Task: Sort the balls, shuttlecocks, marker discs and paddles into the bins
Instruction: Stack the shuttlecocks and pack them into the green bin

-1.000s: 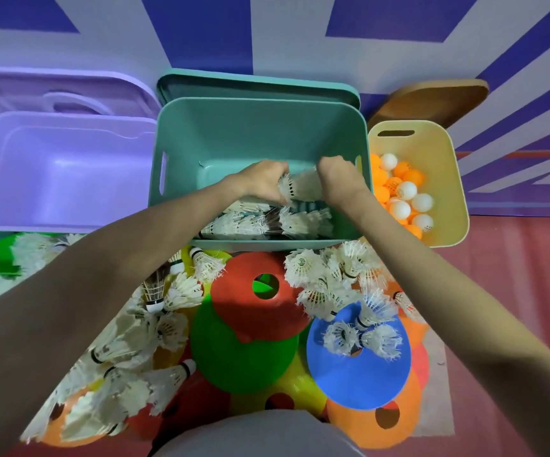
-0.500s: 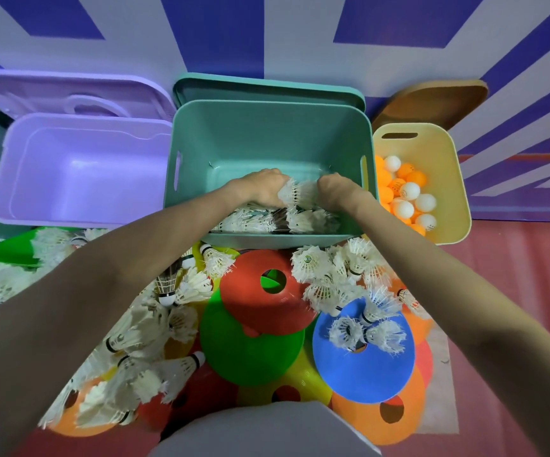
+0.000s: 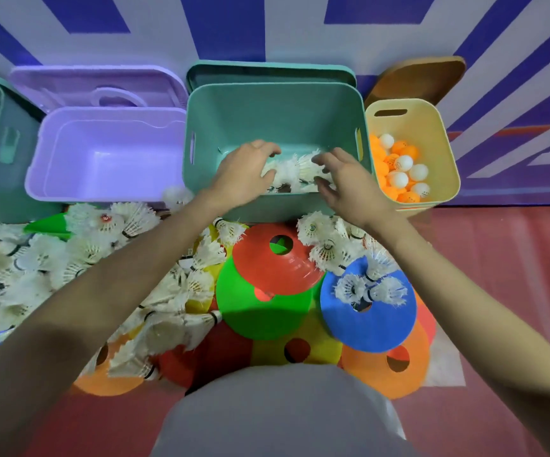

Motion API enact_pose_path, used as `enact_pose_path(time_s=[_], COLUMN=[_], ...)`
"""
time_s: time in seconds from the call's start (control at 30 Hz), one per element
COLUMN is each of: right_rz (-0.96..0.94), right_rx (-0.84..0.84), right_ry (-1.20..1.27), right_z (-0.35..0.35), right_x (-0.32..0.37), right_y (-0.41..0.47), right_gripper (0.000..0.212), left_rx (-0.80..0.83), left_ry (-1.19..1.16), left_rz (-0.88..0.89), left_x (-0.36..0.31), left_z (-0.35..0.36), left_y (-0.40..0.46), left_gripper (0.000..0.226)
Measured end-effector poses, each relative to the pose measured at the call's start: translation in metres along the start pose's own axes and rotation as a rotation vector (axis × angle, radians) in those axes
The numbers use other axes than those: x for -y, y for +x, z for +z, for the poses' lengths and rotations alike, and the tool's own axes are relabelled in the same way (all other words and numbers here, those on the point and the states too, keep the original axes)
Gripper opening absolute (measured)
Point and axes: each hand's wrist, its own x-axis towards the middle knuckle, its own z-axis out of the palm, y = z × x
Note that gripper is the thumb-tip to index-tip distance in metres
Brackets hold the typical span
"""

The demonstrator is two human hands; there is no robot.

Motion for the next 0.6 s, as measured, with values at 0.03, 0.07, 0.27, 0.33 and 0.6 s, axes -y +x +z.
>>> enact_pose_path(time_s=[0.03,0.07,0.27,0.33,0.6], right_rz=[-0.038,-0.06,0.073,0.152,0.254], right_rx=[-0.083,-0.14,0.008,0.1,0.096], right_ry=[0.053,0.08,-0.056,-0.116,-0.148], right_z=[-0.003,-0.003,0.033,0.045,0.063], right_x=[0.004,0.006,-0.012,-0.018,-0.021], right_y=[-0.015,-0.031,-0.1,-0.107,-0.107], right_gripper=[0.027,0.023,0.025,0.032,0.016], left_rx=[-0.095,-0.175,-0.099,-0.023,0.01], left_ry=[-0.064,-0.121,-0.186,-0.18,-0.252], left_rz=[0.021,0.049,0.158,0.136,-0.007], left_x=[-0.007,-0.014,-0.046,-0.047,-0.059], left_z=[-0.001,-0.001,0.025,0.038,0.067], left_y=[-0.013,-0.026,-0.089,-0.102,-0.133], left_gripper=[0.034,0.031,0.028,0.033,0.033])
